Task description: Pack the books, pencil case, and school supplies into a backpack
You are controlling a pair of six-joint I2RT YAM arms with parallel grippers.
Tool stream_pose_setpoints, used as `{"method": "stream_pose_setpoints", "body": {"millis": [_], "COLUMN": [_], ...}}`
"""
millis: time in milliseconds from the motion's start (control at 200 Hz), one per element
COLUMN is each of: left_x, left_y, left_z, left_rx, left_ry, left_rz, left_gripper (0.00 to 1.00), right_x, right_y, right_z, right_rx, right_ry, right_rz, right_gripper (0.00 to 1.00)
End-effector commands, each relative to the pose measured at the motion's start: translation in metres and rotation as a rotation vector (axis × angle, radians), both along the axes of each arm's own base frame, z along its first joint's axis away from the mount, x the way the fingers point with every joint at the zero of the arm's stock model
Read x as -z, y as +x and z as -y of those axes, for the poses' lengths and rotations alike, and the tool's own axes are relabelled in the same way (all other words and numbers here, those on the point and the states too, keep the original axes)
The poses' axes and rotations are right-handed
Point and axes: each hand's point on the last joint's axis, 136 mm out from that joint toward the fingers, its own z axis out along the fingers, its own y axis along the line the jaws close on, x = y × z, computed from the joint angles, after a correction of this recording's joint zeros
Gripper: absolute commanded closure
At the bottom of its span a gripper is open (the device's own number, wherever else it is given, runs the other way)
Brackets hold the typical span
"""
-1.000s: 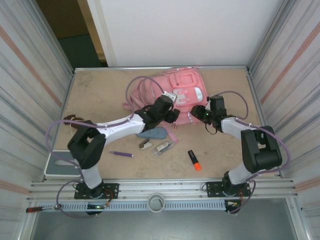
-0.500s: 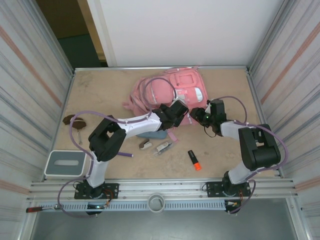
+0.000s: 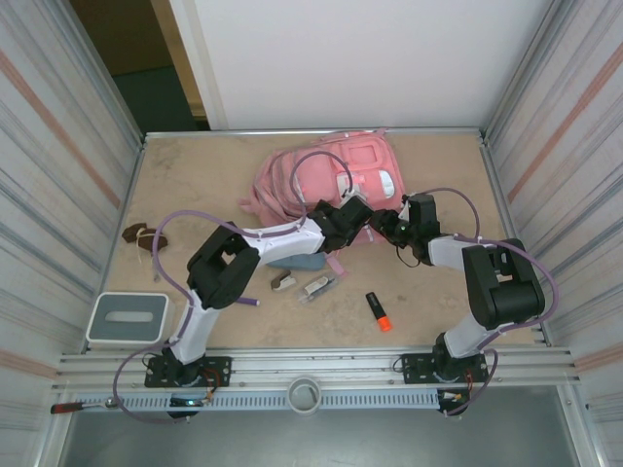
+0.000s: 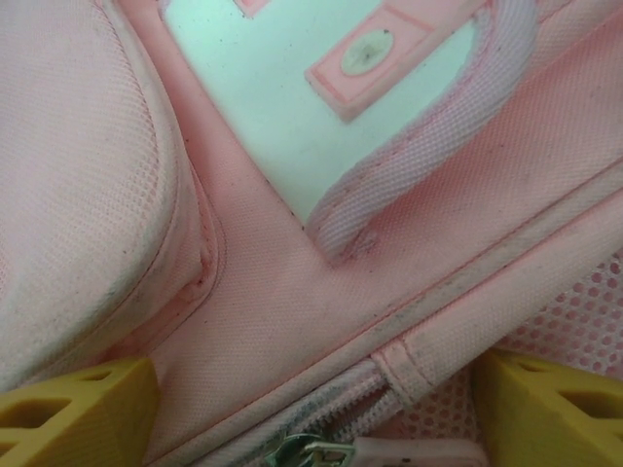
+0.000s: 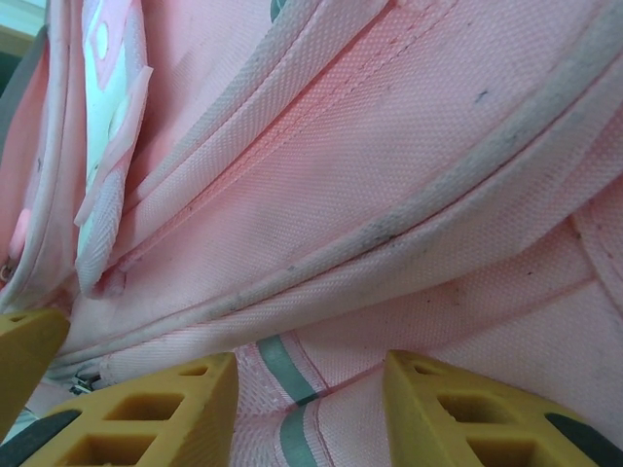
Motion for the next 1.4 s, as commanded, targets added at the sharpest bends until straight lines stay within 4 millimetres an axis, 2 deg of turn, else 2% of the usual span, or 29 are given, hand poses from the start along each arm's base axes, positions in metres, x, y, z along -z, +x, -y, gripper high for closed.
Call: {"method": "stream_pose_setpoints", "body": {"millis": [0, 15, 215, 321, 591, 812, 982, 1292, 1398], "left_x": [-0.01, -0.016, -0.028, -0.023, -0.011, -0.006, -0.005, 0.012, 0.014], "left_y": [-0.004, -0.005, -0.01, -0.01, -0.019, -0.024, -0.024, -0.032, -0.036], "left_z": [-0.008, -0.008, -0.01, -0.009, -0.006, -0.005, -0.006, -0.005, -0.006], "left_rx": [-0.007, -0.004, 0.015, 0.031, 0.063, 0.081, 0.087, 0.095, 0.094], "left_ry": [0.026, 0.013, -0.005, -0.006, -0.007, -0.011, 0.014, 0.015, -0.001], "left_rz": [0.019, 0.028, 0.037, 0.03, -0.036, -0.067, -0.069, -0.144, -0.159], "left_gripper": [0.22, 0.23, 0.32, 0.38, 0.62, 0.74, 0.74, 0.75, 0.72], "right_x": [0.014, 0.014, 0.016, 0.017, 0.017, 0.02, 0.021, 0.019, 0.016], "right_y": [-0.014, -0.013, -0.013, -0.012, -0.009, -0.008, -0.009, -0.012, -0.011], "right_z": [-0.006, -0.006, -0.007, -0.007, -0.008, -0.009, -0.01, -0.007, -0.006], "right_rx": [-0.023, -0.022, -0.024, -0.025, -0.026, -0.028, -0.03, -0.027, -0.023], "right_ry": [0.002, 0.002, -0.004, -0.001, -0.014, -0.012, -0.008, -0.019, -0.015], "right_rz": [-0.058, -0.056, -0.064, -0.068, -0.068, -0.076, -0.079, -0.071, -0.066], "right_gripper": [0.58, 0.58, 0.58, 0.58, 0.58, 0.58, 0.58, 0.58, 0.58]}}
